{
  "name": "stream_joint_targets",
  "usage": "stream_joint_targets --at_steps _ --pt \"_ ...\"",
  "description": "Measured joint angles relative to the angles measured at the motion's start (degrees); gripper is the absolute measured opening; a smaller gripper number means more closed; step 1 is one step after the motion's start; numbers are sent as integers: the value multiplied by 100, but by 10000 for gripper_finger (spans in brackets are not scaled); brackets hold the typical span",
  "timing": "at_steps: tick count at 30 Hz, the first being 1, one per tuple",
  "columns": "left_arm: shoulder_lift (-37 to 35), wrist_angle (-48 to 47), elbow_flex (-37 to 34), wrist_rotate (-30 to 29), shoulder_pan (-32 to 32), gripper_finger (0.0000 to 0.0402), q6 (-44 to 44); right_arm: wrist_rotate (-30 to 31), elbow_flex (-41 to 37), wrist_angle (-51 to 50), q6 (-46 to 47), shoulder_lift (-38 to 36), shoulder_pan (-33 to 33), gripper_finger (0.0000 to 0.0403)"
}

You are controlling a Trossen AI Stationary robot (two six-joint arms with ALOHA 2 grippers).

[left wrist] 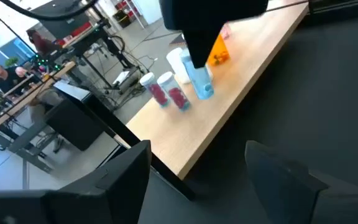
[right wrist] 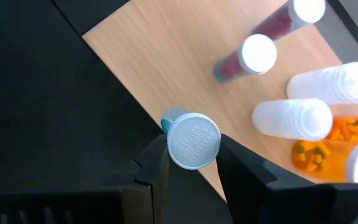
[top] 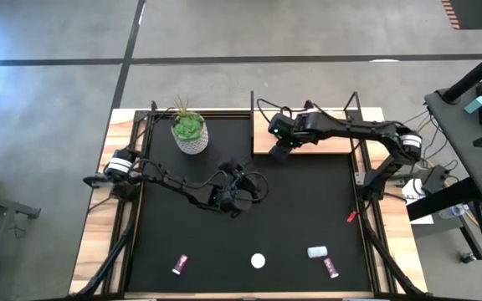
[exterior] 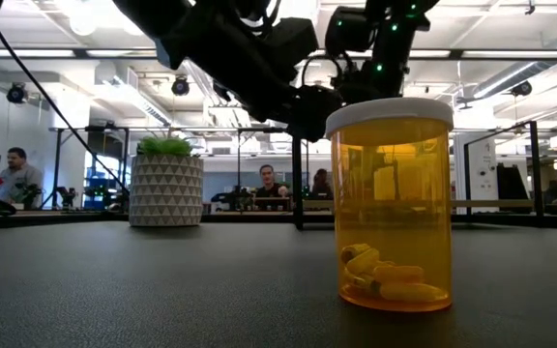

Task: Pick and place medicine bottles onto shelf by color
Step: Put the blue pill bottle on the shelf aligned with the other blue pill bottles

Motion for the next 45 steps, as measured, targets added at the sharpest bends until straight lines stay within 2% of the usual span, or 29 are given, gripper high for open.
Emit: stream_joint_targets --at_steps 9,27,45 --pt "0 -7 -63 26 0 245 -101 -4 0 65 -24 379 -200 114" --pt "0 -15 -65 26 0 245 -48 -37 76 177 -33 662 -463 114" --pt "0 -62 -63 26 0 244 -48 -55 75 205 -81 673 -480 120"
